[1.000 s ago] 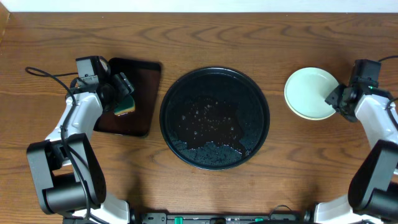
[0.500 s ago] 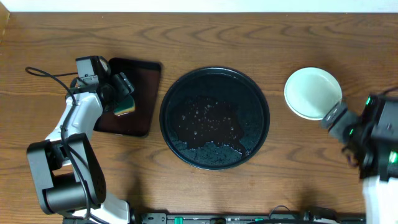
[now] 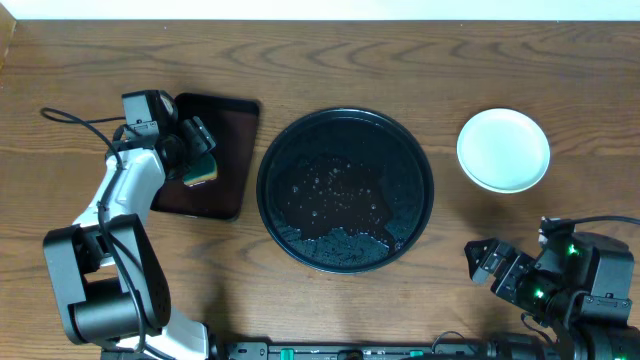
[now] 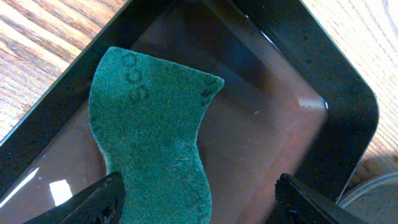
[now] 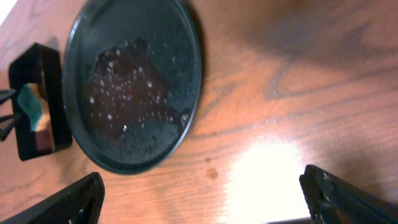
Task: Clean dirty plates on tray and stack at the side
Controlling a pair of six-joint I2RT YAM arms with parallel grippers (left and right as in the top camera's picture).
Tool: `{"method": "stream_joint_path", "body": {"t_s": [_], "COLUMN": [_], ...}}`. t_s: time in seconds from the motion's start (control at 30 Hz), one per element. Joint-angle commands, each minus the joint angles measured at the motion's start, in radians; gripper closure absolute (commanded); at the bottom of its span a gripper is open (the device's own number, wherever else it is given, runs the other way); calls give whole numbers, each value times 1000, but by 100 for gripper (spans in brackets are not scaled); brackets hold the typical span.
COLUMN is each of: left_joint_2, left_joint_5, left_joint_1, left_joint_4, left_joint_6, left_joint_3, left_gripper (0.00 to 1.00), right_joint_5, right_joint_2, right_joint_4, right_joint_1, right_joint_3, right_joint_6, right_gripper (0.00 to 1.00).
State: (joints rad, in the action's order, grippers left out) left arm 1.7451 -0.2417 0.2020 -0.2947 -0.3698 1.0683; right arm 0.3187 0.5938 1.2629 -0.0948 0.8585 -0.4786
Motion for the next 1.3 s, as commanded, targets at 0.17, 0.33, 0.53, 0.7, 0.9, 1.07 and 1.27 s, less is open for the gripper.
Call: {"method": "stream_joint_path", "body": {"t_s": [0.17,0.33,0.53,0.7,0.9,1.07,1.27], "left_joint_2": [0,0,0,0,0,0,0], "left_joint_5": [-9,-9,-9,-8,-8,-9,-8], "left_joint_1": [5,5,5,5,5,5,5], "left_joint_4": [-2,-2,-2,-2,-2,-2,-2], "left_joint_6": [-9,-9,-8,-8,-8,-8,-8], "left_joint_3": [-5,-5,-5,-5,-5,-5,-5], "left_gripper": [22,21,21,21,21,22,21], "right_joint_5": [-1,-8,9,22,-82,-151,-223], "right_joint_2": [-2,-48,-201,-357,-495,-591,-588], "right_joint_4": [8,-53,-283,-548,-754,-760,-818], "right_joint_1": [11,11,27,105,201,211,207], "right_joint_3": [-4,-69,-311,-506,-605,-623,-633], "right_joint_6": [89,97,101,94,94,94,95], "right_gripper": [1,1,1,1,1,1,1]}}
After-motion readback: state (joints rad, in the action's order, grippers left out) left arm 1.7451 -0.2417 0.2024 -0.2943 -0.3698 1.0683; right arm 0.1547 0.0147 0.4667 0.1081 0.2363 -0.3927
